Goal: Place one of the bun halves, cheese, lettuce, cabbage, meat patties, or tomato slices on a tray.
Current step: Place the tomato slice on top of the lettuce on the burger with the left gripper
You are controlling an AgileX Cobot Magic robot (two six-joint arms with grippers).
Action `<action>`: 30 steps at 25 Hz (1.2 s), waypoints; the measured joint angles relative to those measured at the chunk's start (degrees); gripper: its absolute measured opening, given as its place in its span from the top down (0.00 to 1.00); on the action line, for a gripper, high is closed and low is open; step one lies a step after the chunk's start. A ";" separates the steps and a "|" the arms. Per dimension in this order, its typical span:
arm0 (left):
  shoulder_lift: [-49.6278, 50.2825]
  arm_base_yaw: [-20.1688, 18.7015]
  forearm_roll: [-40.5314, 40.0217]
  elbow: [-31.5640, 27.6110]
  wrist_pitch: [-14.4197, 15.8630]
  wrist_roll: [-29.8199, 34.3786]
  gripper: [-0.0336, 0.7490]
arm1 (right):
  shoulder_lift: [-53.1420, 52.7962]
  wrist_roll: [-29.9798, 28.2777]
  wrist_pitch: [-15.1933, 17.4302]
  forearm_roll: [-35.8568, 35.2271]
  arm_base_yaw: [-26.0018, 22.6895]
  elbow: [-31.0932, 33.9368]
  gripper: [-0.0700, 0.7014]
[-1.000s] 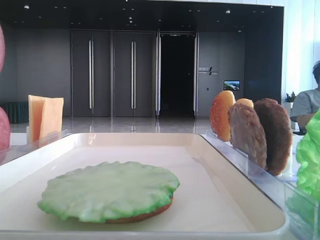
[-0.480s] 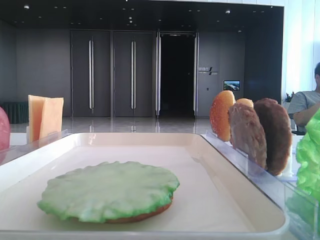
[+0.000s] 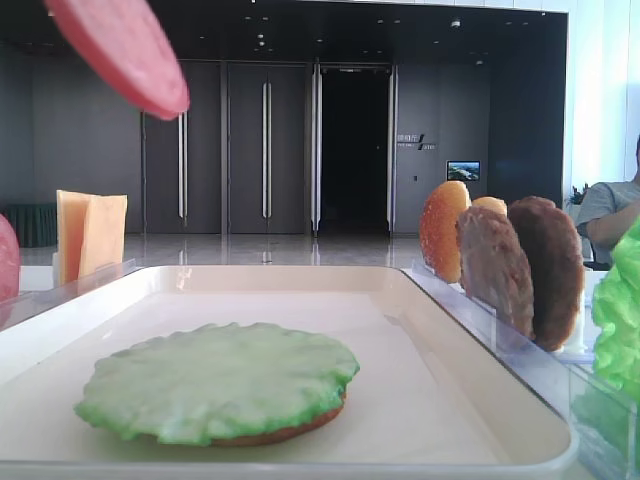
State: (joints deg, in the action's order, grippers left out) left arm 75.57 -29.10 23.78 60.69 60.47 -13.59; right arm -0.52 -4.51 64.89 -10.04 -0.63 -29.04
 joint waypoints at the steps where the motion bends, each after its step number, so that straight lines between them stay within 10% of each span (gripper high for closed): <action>1: 0.18 0.00 1.80 -0.05 -0.49 1.12 0.88 | 0.00 0.00 0.00 0.00 0.00 0.00 0.15; 30: 19.95 0.00 19.20 -0.05 -8.04 24.17 0.88 | 0.00 0.00 0.00 0.00 0.00 0.00 0.15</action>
State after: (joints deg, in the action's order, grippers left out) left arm 95.53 -29.10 42.98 60.64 52.44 10.58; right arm -0.52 -4.51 64.89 -10.04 -0.63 -29.04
